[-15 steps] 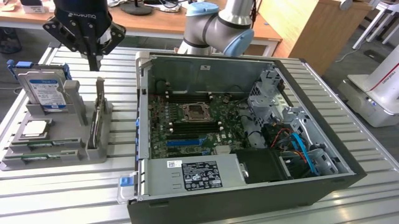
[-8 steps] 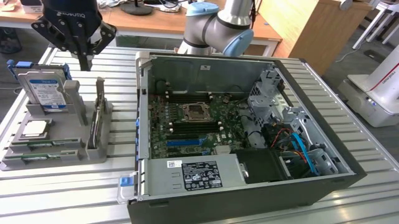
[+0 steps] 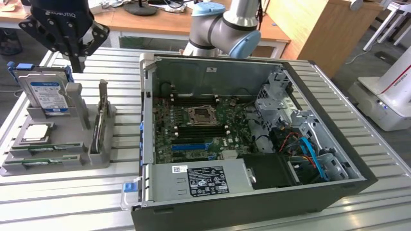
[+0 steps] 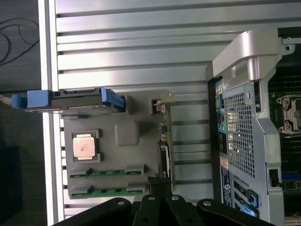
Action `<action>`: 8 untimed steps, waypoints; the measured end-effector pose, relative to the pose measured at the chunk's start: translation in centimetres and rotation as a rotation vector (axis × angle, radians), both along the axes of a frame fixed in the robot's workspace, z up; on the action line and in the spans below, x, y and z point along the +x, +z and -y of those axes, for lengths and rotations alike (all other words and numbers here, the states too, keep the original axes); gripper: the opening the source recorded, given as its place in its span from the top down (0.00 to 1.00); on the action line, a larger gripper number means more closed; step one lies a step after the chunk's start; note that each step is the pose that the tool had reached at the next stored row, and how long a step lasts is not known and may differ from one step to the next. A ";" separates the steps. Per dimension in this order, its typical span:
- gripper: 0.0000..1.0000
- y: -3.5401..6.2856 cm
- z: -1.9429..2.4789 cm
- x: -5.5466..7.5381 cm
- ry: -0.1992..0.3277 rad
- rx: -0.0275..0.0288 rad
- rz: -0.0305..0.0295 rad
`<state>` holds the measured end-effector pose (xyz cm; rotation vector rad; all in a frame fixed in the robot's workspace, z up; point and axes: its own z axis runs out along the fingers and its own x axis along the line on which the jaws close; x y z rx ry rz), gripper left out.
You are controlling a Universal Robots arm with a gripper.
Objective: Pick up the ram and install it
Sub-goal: 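Reach for the ram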
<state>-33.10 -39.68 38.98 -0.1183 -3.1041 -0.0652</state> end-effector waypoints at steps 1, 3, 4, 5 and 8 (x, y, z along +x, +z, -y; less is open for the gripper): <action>0.89 -0.01 0.00 -0.2 0.000 0.0000 -0.0017; 0.89 -0.02 0.00 -0.5 0.000 0.0000 -0.0054; 0.89 -0.03 0.00 -0.7 0.000 0.0000 -0.0075; 0.89 -0.03 0.00 -0.9 0.000 -0.0001 -0.0096; 0.89 -0.05 0.00 -1.4 0.000 0.0000 -0.0155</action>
